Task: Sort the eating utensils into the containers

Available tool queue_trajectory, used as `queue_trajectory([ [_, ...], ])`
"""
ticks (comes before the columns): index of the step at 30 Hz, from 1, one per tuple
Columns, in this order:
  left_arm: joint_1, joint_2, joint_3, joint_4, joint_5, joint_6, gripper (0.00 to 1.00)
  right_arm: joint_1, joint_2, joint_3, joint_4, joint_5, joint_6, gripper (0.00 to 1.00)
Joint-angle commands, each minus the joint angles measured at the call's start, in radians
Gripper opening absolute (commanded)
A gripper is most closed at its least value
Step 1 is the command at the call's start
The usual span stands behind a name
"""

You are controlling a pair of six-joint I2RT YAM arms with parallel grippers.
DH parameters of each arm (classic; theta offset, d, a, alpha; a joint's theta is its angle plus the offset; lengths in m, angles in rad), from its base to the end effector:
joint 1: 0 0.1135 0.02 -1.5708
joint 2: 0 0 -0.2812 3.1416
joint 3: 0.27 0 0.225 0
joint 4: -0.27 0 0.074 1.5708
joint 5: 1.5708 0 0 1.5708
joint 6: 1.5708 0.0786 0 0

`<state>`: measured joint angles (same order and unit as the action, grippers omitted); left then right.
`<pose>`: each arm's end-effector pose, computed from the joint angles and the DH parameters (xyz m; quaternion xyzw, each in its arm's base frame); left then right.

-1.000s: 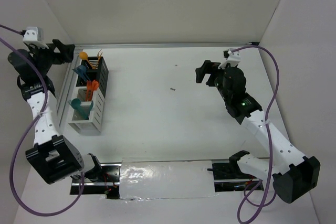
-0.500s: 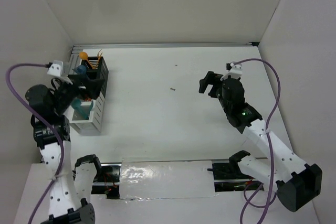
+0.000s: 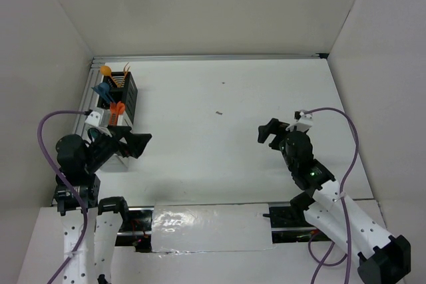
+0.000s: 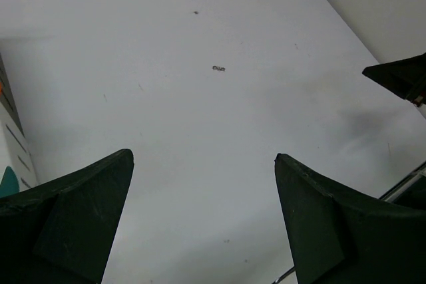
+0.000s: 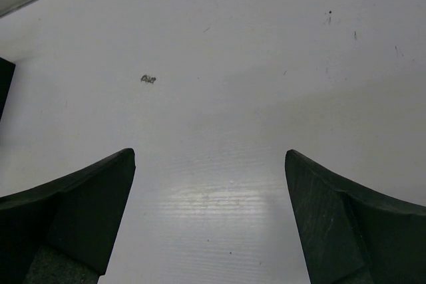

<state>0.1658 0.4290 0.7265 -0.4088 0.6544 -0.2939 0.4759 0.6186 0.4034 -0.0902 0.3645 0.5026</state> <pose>0.0962 -0.0324 0.3363 0.0478 0.7361 -0.2795 0.6147 0.1517 0.0466 0.2446 0.1178 0.7916 0.1443 0.5820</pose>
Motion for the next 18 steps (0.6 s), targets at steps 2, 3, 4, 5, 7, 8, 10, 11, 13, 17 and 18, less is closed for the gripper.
queue_trajectory([
  [2,-0.034,-0.006,0.036,-0.035,-0.13,-0.054,1.0,0.012,-0.045,-0.015,0.07,0.048,0.047,1.0],
  [3,-0.043,-0.006,0.036,-0.035,-0.133,-0.059,1.0,0.012,-0.045,-0.024,0.07,0.048,0.05,1.0],
  [4,-0.043,-0.003,0.028,-0.028,-0.125,-0.06,1.0,0.01,-0.045,-0.025,0.07,0.048,0.05,1.0],
  [5,-0.046,-0.004,0.027,-0.03,-0.121,-0.06,1.0,0.013,-0.042,-0.025,0.07,0.048,0.05,1.0],
  [7,-0.046,-0.009,0.027,-0.033,-0.116,-0.065,1.0,0.013,-0.023,-0.025,0.049,0.048,0.05,1.0],
  [8,-0.043,-0.01,0.03,-0.035,-0.121,-0.065,1.0,0.013,-0.017,-0.025,0.031,0.048,0.05,1.0],
  [10,-0.045,-0.009,0.027,-0.033,-0.125,-0.07,1.0,0.012,-0.01,-0.014,0.03,0.048,0.048,1.0],
  [11,-0.045,-0.007,0.025,-0.033,-0.125,-0.07,1.0,0.012,-0.008,-0.014,0.03,0.048,0.048,1.0],
  [13,-0.045,-0.003,0.022,-0.027,-0.111,-0.07,1.0,0.013,-0.01,-0.005,0.018,0.059,0.04,1.0],
  [17,-0.045,-0.004,0.021,-0.028,-0.117,-0.07,1.0,0.013,-0.046,-0.005,0.009,0.068,0.045,1.0],
  [18,-0.045,-0.004,0.022,-0.028,-0.122,-0.073,1.0,0.013,-0.057,-0.005,0.009,0.068,0.04,1.0],
])
